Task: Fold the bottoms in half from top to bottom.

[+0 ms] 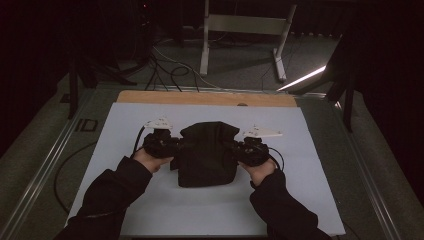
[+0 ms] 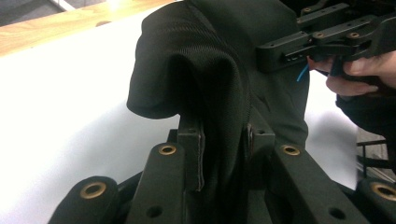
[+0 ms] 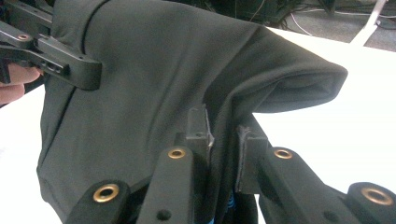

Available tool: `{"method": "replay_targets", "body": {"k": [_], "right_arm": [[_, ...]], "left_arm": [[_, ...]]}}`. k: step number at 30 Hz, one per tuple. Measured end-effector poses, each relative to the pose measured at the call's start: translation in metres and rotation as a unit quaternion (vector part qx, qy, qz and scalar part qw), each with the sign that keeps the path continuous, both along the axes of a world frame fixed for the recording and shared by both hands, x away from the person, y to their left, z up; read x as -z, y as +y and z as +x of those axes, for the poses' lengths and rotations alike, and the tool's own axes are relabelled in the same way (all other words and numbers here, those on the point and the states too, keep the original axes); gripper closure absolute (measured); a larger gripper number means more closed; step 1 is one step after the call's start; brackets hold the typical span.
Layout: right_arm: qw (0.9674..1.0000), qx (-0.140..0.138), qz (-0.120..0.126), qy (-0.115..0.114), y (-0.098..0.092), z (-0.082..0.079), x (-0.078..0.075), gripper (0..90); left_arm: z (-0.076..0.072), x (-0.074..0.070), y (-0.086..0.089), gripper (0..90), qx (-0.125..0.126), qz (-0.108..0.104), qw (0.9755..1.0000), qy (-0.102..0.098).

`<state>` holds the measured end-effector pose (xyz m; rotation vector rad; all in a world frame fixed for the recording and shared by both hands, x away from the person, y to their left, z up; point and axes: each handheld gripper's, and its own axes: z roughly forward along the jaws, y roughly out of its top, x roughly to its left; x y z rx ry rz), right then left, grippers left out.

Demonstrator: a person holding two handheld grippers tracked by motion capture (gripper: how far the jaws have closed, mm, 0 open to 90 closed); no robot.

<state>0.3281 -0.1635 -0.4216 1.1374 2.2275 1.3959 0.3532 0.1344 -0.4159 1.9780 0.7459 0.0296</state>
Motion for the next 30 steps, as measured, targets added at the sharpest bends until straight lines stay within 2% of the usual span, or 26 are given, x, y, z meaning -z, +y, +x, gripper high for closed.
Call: {"method": "replay_targets", "body": {"k": [2, 8, 10, 11, 17, 30], "right_arm": [[1.0, -0.001, -0.002, 0.0, 0.002, 0.002, 0.001, 79.2], [0.9998, 0.009, -0.01, 0.014, 0.009, 0.011, 0.016, 79.2], [0.9997, 0.01, -0.013, 0.016, 0.01, 0.013, 0.018, 79.2], [0.9996, 0.012, -0.018, 0.019, 0.011, 0.015, 0.022, 79.2], [0.9992, 0.014, -0.027, 0.025, 0.012, 0.023, 0.032, 79.2], [0.9979, 0.033, -0.046, 0.032, 0.01, 0.041, 0.046, 79.2]], "left_arm": [[0.002, 0.002, 0.001, 74.3, 0.0, 0.002, 1.0, 0.0], [0.016, 0.022, 0.002, 74.2, -0.007, 0.002, 0.9997, 0.022], [0.016, 0.022, 0.002, 74.2, -0.007, 0.002, 0.9997, 0.022], [0.02, 0.029, 0.002, 74.2, -0.006, 0.001, 0.9996, 0.028], [0.03, 0.042, 0.002, 74.2, -0.011, -0.002, 0.999, 0.043], [0.051, 0.057, -0.004, 74.1, -0.023, 0.006, 0.9982, 0.055]]}}
